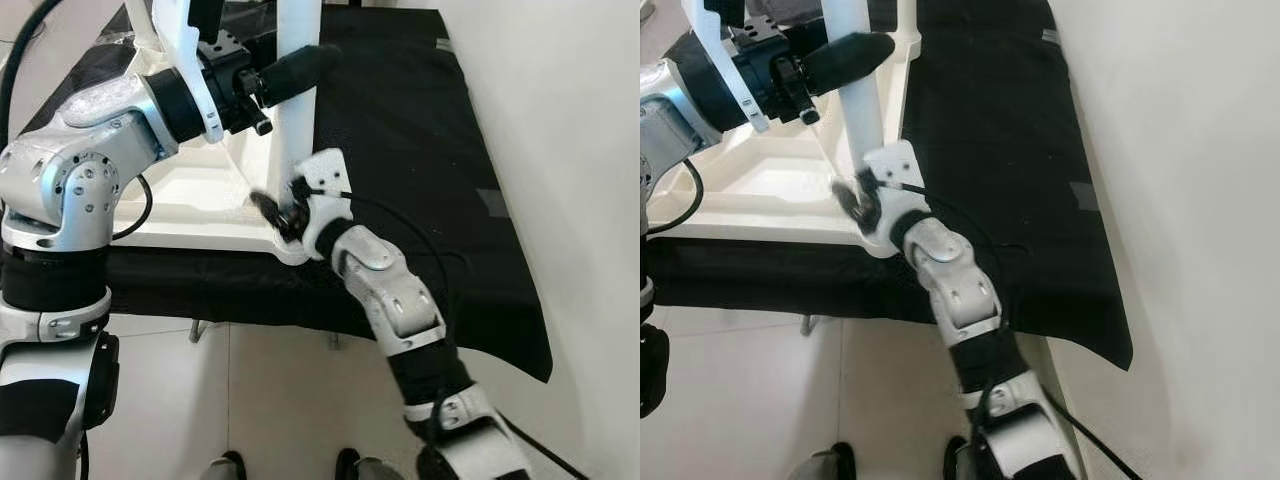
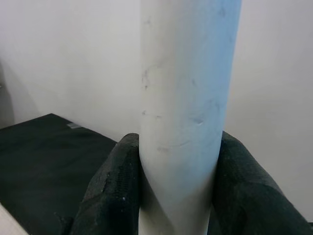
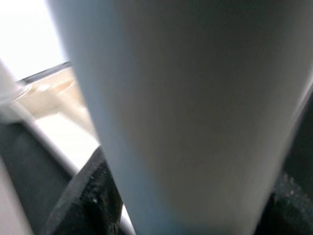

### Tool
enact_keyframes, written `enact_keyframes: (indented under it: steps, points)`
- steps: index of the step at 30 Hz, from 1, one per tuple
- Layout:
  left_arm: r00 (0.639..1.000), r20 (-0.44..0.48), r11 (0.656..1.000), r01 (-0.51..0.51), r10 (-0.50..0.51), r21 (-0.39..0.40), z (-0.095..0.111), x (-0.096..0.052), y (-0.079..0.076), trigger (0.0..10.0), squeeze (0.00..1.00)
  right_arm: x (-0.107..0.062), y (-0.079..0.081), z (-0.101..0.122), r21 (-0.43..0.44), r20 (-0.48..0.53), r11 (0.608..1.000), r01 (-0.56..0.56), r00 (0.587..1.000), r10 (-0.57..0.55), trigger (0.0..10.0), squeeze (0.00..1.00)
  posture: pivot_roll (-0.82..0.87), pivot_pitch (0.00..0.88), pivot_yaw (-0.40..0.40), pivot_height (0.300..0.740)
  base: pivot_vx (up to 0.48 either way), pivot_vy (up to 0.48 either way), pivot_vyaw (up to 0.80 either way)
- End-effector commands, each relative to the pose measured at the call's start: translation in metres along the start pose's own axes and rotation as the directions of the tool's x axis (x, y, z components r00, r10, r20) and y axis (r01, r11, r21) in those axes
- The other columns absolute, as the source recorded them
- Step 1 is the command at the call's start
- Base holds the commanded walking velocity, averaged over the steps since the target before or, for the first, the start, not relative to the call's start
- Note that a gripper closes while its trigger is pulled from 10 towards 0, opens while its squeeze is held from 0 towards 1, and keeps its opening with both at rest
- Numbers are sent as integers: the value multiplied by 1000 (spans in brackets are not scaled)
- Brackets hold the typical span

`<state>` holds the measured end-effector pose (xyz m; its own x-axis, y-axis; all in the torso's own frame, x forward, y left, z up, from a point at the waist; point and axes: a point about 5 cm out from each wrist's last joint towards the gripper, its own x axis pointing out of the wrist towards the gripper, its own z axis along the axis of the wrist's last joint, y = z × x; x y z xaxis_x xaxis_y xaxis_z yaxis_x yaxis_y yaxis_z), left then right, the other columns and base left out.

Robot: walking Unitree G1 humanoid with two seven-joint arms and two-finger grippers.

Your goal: Building children table

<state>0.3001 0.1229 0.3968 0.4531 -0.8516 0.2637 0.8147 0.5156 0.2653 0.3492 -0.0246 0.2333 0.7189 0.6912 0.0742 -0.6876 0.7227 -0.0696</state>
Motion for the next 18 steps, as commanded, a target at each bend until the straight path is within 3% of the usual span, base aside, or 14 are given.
enact_keyframes:
  steps: [1, 2, 3, 5, 7, 9, 12, 13, 14, 15, 18]
  points:
    - [998, -15, 998, 69, -69, 0, -1, 6, -9, 0, 0, 5, 3, 17, -48, 59, 987, -154, 986, 157, 10000, 1000, 51, 258, -74, 740, 0, 0, 0]
    - [998, -15, 998, 69, -69, 0, -1, 6, -9, 0, 0, 5, 3, 17, -48, 59, 987, -154, 986, 157, 10000, 1000, 51, 258, -74, 740, 0, 0, 0]
    - [997, -14, 997, 72, -72, -1, -1, 6, -9, 0, 0, 4, -3, 23, -80, 61, 966, -245, 966, 250, 10000, 0, 52, 260, -74, 740, 0, 0, 0]
    - [997, -14, 997, 77, -77, -3, -1, 7, -10, 0, 0, 2, -12, 32, -138, 43, 920, -366, 926, 375, 10000, 0, 53, 259, -74, 740, 0, 0, 0]
    - [997, -14, 997, 77, -77, -3, -1, 7, -10, 0, 0, 1, -13, 33, -153, 31, 910, -386, 918, 395, 10000, 0, 53, 259, -74, 740, 0, 0, 0]
    - [997, -14, 997, 80, -80, -5, -1, 7, -11, 0, 0, 1, -16, 32, -151, -13, 855, -496, 866, 500, 10000, 0, 56, 264, -73, 740, 0, 0, 0]
    - [997, -13, 997, 81, -81, -6, 0, 7, -11, 0, 0, 2, -17, 33, -134, -11, 844, -520, 852, 523, 10000, 0, 57, 264, -72, 740, 0, 0, 0]
    - [997, -14, 997, 82, -82, -6, 0, 7, -11, 0, 0, 3, -18, 33, -120, -10, 830, -545, 837, 548, 4078, 0, 60, 265, -72, 740, 0, 0, 0]
    - [997, -14, 997, 82, -82, -6, 0, 7, -11, 0, 0, 3, -18, 33, -120, -10, 830, -545, 837, 548, 4078, 0, 60, 265, -72, 740, 0, 0, 0]
    - [996, -15, 996, 84, -84, -6, 0, 8, -12, 0, 0, 4, -18, 33, -126, -24, 800, -587, 808, 589, 0, 0, 65, 272, -70, 740, 0, 0, 0]
    - [996, -16, 996, 85, -85, -5, 1, 7, -13, 0, 0, 5, -18, 32, -138, -40, 769, -625, 779, 626, 0, 0, 67, 280, -67, 740, 0, 0, 0]
